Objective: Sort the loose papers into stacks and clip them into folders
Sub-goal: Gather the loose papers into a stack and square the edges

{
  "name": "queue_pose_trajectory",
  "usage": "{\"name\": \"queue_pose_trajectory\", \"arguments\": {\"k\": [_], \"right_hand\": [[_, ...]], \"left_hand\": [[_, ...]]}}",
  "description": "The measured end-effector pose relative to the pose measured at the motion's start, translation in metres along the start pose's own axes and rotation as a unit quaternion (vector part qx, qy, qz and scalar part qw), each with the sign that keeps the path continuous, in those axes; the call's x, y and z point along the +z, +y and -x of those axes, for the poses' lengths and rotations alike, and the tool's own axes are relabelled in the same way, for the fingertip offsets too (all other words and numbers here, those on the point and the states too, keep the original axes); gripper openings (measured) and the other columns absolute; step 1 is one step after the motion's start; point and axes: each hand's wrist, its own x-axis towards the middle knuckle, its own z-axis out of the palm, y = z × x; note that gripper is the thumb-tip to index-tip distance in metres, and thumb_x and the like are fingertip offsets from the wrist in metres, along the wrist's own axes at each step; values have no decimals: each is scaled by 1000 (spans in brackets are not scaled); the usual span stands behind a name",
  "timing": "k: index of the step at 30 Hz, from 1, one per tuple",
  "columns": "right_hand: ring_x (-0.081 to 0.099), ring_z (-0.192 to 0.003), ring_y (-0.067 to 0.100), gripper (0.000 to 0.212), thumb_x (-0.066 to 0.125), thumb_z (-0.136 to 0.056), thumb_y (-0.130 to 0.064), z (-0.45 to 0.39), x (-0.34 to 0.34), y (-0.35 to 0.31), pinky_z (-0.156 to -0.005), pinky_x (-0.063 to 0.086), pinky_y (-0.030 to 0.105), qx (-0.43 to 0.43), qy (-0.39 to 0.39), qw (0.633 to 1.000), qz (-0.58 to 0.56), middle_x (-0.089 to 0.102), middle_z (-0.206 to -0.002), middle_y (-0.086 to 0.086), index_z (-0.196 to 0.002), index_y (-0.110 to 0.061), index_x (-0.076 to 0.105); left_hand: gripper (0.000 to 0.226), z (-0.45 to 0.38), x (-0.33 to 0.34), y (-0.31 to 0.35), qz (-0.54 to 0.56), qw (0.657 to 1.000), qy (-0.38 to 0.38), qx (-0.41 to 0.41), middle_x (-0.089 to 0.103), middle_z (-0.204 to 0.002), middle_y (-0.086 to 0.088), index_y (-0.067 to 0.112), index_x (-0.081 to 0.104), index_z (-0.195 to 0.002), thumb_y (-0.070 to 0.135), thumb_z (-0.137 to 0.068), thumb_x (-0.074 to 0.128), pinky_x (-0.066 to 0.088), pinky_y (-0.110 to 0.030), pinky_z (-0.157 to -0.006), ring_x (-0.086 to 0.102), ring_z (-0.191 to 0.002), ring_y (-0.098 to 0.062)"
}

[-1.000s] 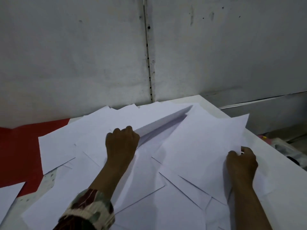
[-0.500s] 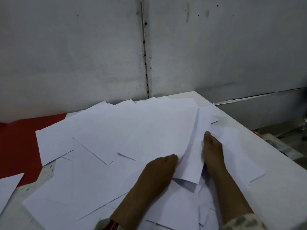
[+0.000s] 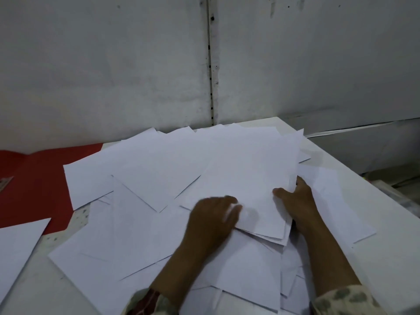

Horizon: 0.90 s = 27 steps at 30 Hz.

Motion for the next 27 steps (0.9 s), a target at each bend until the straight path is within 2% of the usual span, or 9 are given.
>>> {"name": "queue_pose_trajectory", "arguments": {"k": [5,7,10,12,15,17,19,21,27], "right_hand": [[51,-77,24,19,49,-85,-6,-5,-7,7,-66,38,28,-18,60,997,40,57,-89,7,-104,-7,52],[48,-68,21,12,48,-85,-7,-5,-9,7,-60,38,27,-18,64,997,47,53,-77,2,-97,-7,51],[45,-60,15,7,48,-85,-6,-6,-9,8,-52,35,24,-16,63,997,49,49,-70,-1,-91,-6,50],[43,-59,16,5,47,-84,-6,-5,-9,8,-51,33,25,-12,62,997,51,48,-68,0,-88,-6,49],[47,-63,19,7,48,-84,-7,-4,-8,8,-56,36,27,-6,56,997,58,50,-71,1,-91,-7,50],[51,-72,23,11,49,-84,-8,-3,-8,7,-65,39,29,-1,47,997,62,54,-78,2,-95,-8,51],[51,-78,25,12,49,-85,-8,-2,-8,5,-69,39,29,2,36,998,60,55,-84,4,-97,-9,50],[52,-81,25,14,50,-85,-6,-2,-7,3,-70,38,28,7,21,998,51,57,-90,6,-98,-10,50],[51,-79,19,23,51,-85,-3,5,5,-3,-71,38,27,-9,-44,998,49,55,-92,1,-104,-16,49]], "left_hand": [[32,2,-22,-51,-182,973,-30,-139,71,-102,-7,21,68,-76,39,-75,42,51,-40,-81,68,-94,-26],[37,5,-26,-63,-234,955,-90,-158,69,-108,-14,23,70,-75,41,-75,38,51,-52,-78,67,-98,-33],[41,3,-26,-79,-297,929,-159,-153,68,-113,-15,29,74,-79,44,-77,35,52,-54,-69,67,-97,-36],[46,-2,-26,-75,-307,923,-179,-150,62,-123,-17,29,73,-89,46,-81,31,53,-53,-70,64,-105,-38],[45,-14,-25,-73,-275,923,-181,-200,41,-143,-10,17,52,-122,39,-96,22,41,-40,-90,46,-125,-27],[31,-13,-26,-75,-223,936,-151,-225,60,-115,-6,8,56,-113,24,-98,34,44,-34,-78,59,-103,-24],[10,-15,-35,-76,-235,950,-86,-185,69,-74,-2,6,71,-84,8,-75,68,50,-24,-50,67,-59,-18],[30,-17,-37,-87,-241,957,-27,-160,67,-52,-1,11,75,-68,-3,-44,86,44,-19,-35,59,-36,-16],[16,-25,-45,-47,-120,984,63,-113,71,-63,-6,10,70,-89,11,-78,59,50,-29,-44,62,-45,-26]]}}
